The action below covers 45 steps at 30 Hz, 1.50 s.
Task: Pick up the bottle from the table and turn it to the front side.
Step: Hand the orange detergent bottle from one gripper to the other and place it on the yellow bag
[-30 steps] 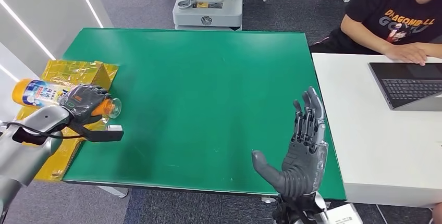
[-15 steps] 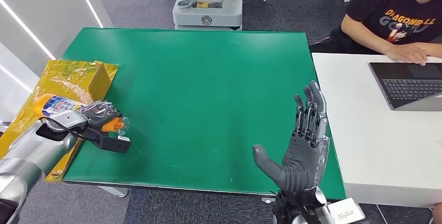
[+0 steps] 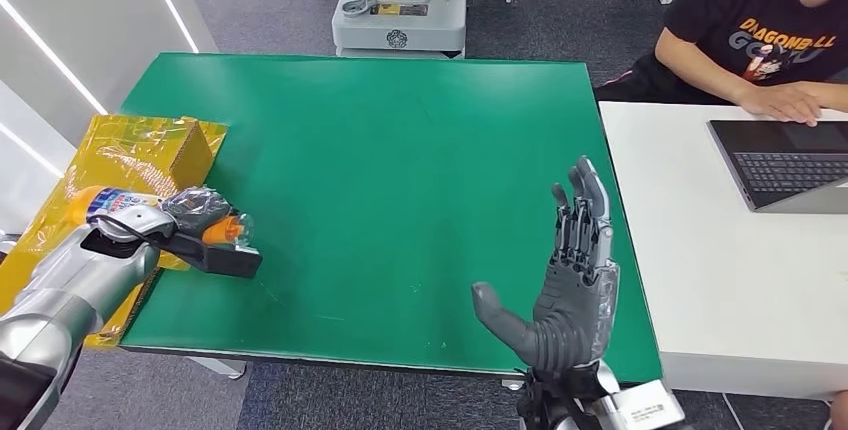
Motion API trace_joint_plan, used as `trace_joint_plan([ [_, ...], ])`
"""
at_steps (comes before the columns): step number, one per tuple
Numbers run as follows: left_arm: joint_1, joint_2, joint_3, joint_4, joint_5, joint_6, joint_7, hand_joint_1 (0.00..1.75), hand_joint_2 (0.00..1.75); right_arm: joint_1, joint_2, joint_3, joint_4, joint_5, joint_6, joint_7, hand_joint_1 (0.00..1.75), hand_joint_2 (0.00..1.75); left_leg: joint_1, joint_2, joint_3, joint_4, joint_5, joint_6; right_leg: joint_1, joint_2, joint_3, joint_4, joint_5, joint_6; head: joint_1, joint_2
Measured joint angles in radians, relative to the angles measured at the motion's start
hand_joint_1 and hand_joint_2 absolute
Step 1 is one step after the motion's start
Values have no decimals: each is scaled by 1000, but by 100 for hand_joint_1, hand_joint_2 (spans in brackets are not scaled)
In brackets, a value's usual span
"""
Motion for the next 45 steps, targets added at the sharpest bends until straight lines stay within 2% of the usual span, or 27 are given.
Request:
trace_joint_plan([
  [14, 18, -16, 0, 31, 13, -6, 23, 175, 175, 0, 0, 4, 0, 9, -10, 2, 0, 175, 0, 0, 0, 0, 0, 0, 0, 0, 0, 0, 0, 0, 0, 0],
  [18, 31, -17, 0, 37, 16, 10, 37, 0, 175, 3, 0, 10, 0, 11, -7, 2, 0, 175, 0, 0, 0, 0, 0, 0, 0, 0, 0, 0, 0, 0, 0, 0],
  [23, 44, -18, 0, 37, 11, 50, 59, 0, 175, 3, 0, 16, 1, 13, 1, 1, 0, 175, 0, 0, 1, -1, 0, 0, 0, -1, 1, 0, 0, 0, 0, 0],
  [45, 49, -25, 0, 38, -17, 76, 90, 0, 175, 9, 7, 17, 4, 23, 18, 0, 0, 175, 0, 0, 4, -2, 1, -1, 0, 0, 3, 1, 0, -1, 0, 0],
])
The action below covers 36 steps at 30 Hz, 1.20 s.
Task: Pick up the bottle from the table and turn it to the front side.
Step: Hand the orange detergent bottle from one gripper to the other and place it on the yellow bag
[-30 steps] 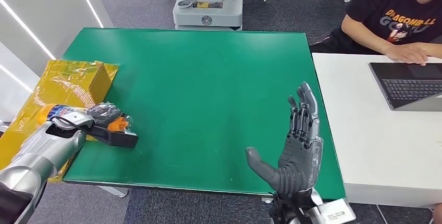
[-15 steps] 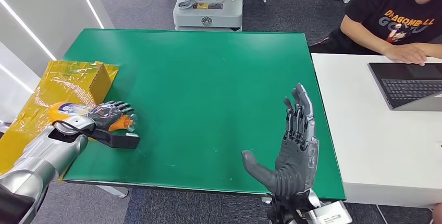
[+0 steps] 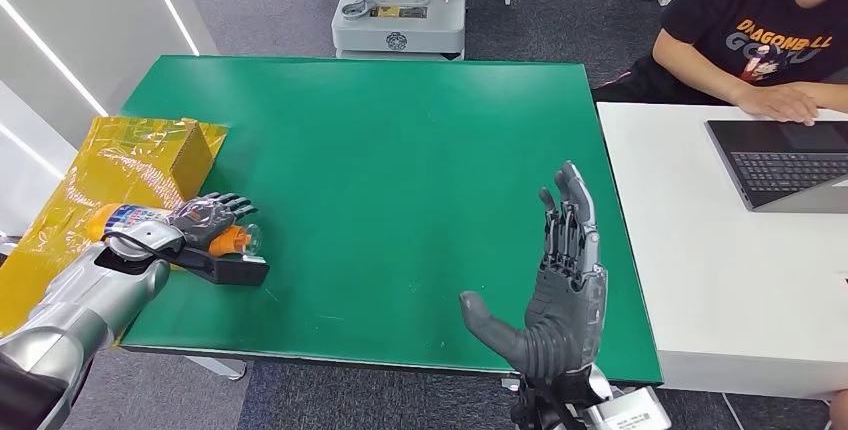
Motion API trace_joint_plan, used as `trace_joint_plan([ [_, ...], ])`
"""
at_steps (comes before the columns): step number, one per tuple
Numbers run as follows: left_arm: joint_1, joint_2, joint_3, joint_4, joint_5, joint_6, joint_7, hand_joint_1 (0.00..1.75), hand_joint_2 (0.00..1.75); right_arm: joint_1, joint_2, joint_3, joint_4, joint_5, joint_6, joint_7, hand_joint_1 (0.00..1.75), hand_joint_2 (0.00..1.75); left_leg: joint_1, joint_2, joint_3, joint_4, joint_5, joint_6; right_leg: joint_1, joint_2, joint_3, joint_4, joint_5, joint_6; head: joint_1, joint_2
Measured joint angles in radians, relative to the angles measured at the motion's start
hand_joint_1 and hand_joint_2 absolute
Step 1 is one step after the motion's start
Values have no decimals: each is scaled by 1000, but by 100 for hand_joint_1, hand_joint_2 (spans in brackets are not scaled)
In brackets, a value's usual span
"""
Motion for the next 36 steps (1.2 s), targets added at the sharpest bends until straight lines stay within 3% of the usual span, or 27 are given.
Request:
trace_joint_plan([
  [9, -1, 4, 0, 0, -15, 0, -5, 0, 175, 0, 3, 0, 3, 0, 1, 0, 0, 175, 0, 0, 0, 0, 0, 0, 0, 0, 0, 0, 0, 0, 0, 0],
  [16, -18, 33, 0, 0, -61, -15, -42, 0, 175, -1, 3, 0, 13, -6, 0, -4, 0, 175, 0, 0, 0, 0, 0, 0, 0, 0, -1, 0, 0, 0, 0, 0],
  [25, -93, 105, 0, -16, -64, -3, -135, 0, 175, -1, 3, 0, 21, -8, -2, -18, 0, 175, 0, 1, -1, 0, 1, -1, 0, 1, -2, 0, 0, -1, 0, 0],
  [30, -100, 155, 2, -75, 15, 33, -166, 0, 175, 7, 2, -1, 21, -3, -8, -19, 0, 175, 0, 0, -1, 0, 1, -1, 0, 0, -2, 0, -1, -1, 0, 0],
  [36, -97, 179, 13, -140, 62, 56, -169, 0, 175, 20, 2, -3, 11, 2, -6, -17, 0, 175, 0, 0, -1, 0, 1, -1, 0, 1, -3, 0, -1, -1, 0, 0],
])
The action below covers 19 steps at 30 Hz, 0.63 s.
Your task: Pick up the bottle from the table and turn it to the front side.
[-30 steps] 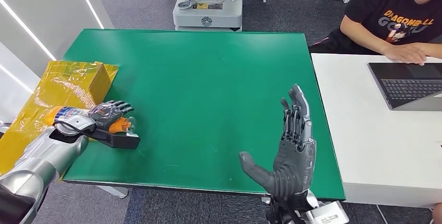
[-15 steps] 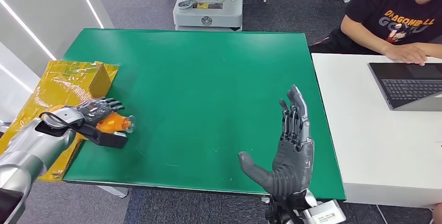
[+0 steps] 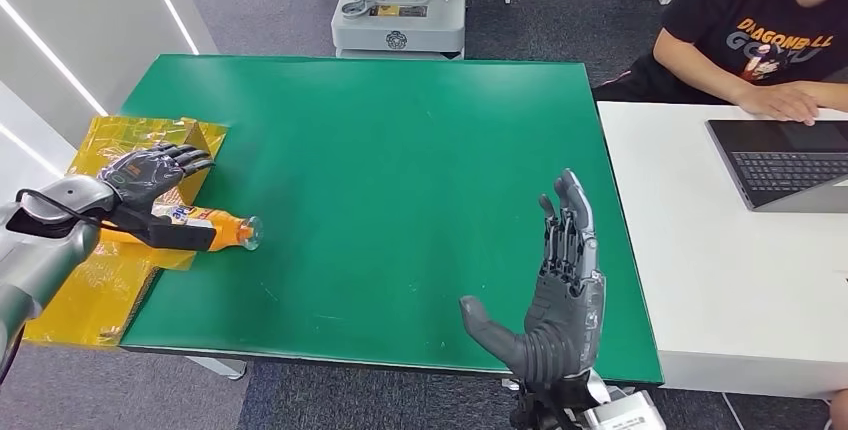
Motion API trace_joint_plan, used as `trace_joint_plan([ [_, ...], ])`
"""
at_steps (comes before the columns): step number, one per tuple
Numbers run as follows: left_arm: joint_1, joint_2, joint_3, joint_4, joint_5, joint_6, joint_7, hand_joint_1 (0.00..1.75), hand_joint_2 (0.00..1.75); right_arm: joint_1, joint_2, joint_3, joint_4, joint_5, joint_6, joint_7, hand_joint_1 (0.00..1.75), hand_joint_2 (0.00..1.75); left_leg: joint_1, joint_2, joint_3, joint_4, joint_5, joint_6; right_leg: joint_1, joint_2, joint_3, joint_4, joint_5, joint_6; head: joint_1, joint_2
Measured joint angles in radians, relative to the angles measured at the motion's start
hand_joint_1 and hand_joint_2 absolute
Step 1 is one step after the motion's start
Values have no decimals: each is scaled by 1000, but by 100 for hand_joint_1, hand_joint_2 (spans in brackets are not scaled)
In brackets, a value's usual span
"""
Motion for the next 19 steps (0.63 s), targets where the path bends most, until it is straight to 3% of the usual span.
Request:
trace_joint_plan([
  [11, 24, 4, 31, -75, 74, 56, -27, 0, 175, 14, 0, -8, -8, 12, 6, 2, 0, 175, 0, 0, 0, 0, 0, 0, 0, 0, 0, 0, 0, 0, 0, 0],
  [15, 100, -4, 80, -157, 187, 150, -75, 0, 175, 26, 0, -15, -14, 19, 8, 2, 0, 175, -1, 0, 0, 0, -1, 0, 0, 0, 0, 0, 0, 0, 0, 0],
  [19, 222, -61, 157, -276, 349, 253, -152, 0, 175, 42, 0, -18, -21, 32, 10, 0, 0, 175, -2, -1, 0, 0, -1, 0, -1, -1, 0, -1, -1, 0, 0, 0],
])
